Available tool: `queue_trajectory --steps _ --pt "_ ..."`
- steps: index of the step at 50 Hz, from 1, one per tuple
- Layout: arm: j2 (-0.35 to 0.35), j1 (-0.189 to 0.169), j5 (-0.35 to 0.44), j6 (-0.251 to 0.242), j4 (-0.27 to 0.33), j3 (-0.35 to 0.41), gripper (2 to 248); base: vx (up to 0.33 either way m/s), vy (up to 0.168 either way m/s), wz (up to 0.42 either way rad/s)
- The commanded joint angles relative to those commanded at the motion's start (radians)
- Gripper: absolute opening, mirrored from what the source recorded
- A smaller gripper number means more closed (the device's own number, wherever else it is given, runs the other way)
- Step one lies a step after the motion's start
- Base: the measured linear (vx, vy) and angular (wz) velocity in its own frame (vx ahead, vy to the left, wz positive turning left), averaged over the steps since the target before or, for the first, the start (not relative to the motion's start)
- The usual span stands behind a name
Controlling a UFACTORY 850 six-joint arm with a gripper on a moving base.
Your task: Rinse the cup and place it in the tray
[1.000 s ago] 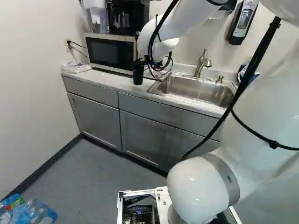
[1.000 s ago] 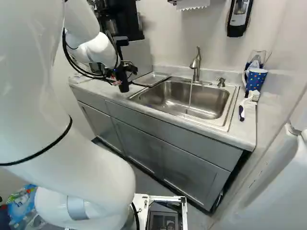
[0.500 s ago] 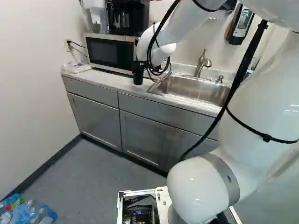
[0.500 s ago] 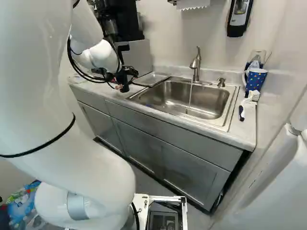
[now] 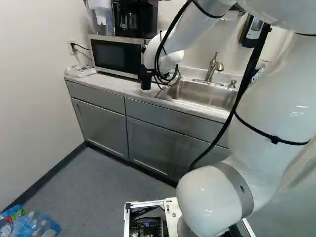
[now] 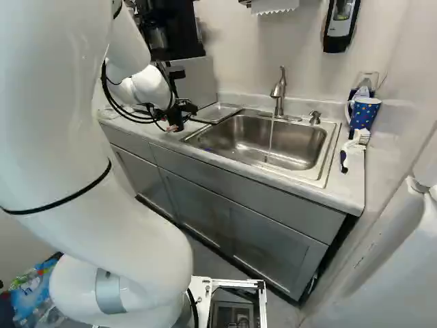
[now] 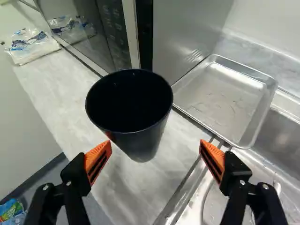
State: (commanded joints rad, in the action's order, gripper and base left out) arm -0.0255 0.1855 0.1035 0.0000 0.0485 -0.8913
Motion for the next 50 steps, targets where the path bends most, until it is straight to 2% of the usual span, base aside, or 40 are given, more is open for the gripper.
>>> queue_trajectory --steps 19,41,50 --pt "-0.002 0.005 0.056 0.0 0.016 -0.002 247 0.0 0.0 0.0" --pt "-0.023 0.06 0.056 0.0 0.016 -0.024 247 0.0 0.0 0.0" --pt "-0.023 0.06 0.056 0.0 0.016 -0.024 247 0.0 0.0 0.0"
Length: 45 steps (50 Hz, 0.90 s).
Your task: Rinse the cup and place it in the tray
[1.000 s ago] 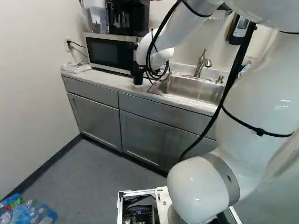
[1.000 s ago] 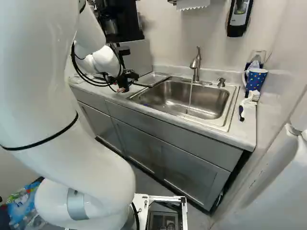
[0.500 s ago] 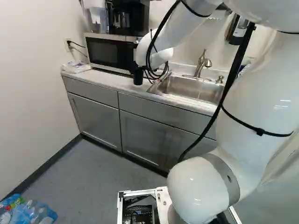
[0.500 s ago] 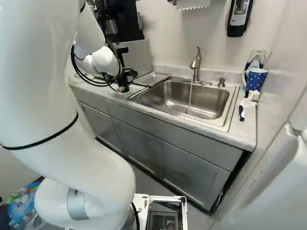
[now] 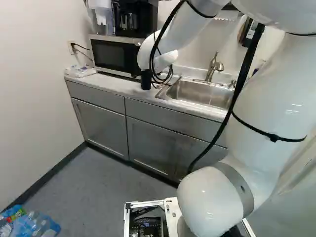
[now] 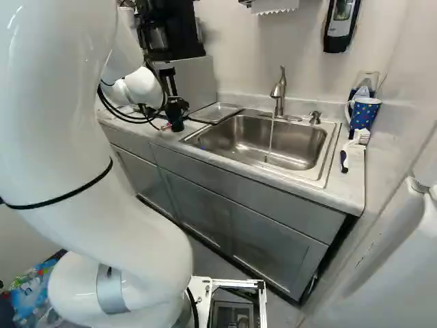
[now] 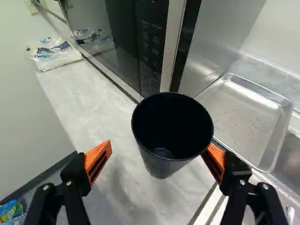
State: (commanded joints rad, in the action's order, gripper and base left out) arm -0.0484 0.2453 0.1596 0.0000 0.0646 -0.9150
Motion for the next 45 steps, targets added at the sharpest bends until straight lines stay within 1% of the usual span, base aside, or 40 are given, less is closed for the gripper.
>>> queue_trajectory --steps 24,45 --pt "-0.019 -0.015 0.0 0.0 0.0 -0.02 247 0.0 0.0 0.0" --pt "-0.037 -0.017 0.0 0.0 0.0 -0.039 247 0.0 0.0 0.0"
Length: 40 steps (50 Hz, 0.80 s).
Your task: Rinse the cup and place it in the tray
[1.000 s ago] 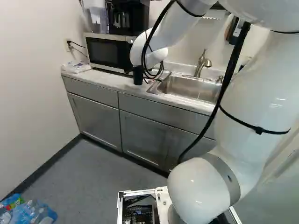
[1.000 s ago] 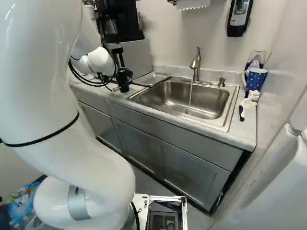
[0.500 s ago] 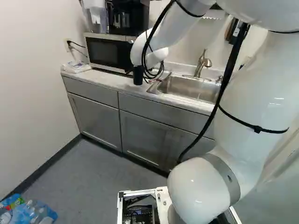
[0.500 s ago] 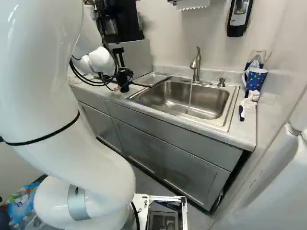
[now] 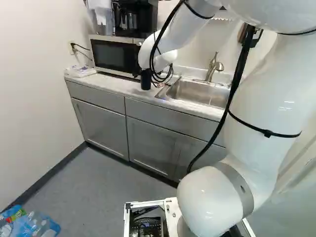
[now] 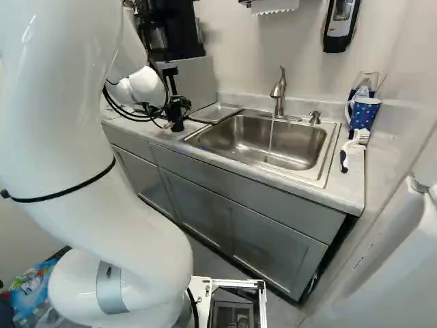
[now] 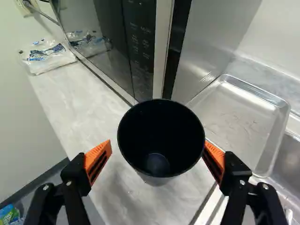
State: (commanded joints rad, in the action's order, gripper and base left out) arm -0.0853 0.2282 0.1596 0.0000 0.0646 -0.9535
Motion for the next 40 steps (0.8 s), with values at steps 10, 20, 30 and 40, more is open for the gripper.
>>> queue_trajectory --steps 10,20,30,40 --pt "-0.003 0.0 0.0 0.0 0.0 -0.003 247 0.0 0.0 0.0" --pt "-0.003 0.0 0.0 0.0 0.0 -0.003 204 0.0 0.0 0.0" --pt "-0.003 0.0 0.0 0.0 0.0 -0.003 131 0.0 0.0 0.0" --pt "-0.003 0.0 0.0 0.0 0.0 -0.003 126 0.0 0.0 0.0"
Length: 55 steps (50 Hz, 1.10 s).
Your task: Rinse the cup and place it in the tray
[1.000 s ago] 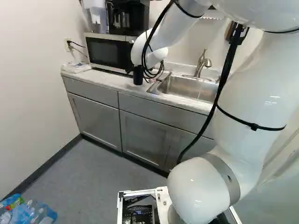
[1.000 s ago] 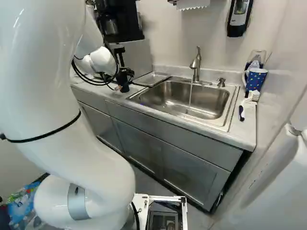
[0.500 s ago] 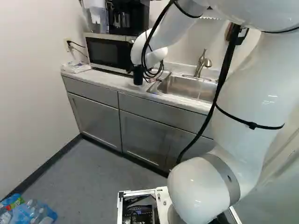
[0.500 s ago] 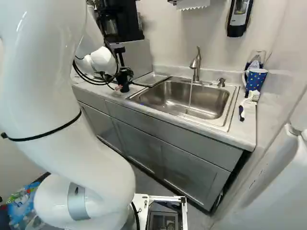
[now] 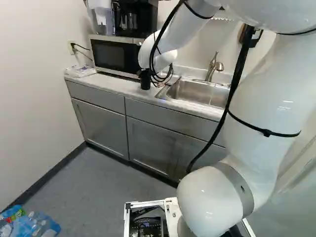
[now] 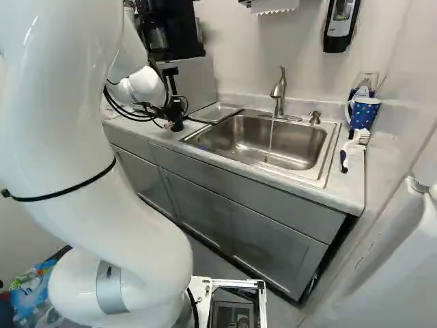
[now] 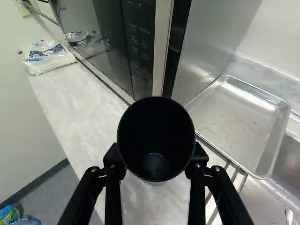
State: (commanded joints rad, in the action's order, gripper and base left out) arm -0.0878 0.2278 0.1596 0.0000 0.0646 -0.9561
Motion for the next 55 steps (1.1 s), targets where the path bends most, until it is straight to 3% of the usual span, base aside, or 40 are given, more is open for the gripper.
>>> queue_trajectory --steps 23,55 --pt "0.024 -0.014 0.0 0.0 0.0 -0.005 126 0.0 0.0 0.0" --pt "0.069 -0.099 0.0 0.0 0.0 -0.028 126 0.0 0.0 0.0"
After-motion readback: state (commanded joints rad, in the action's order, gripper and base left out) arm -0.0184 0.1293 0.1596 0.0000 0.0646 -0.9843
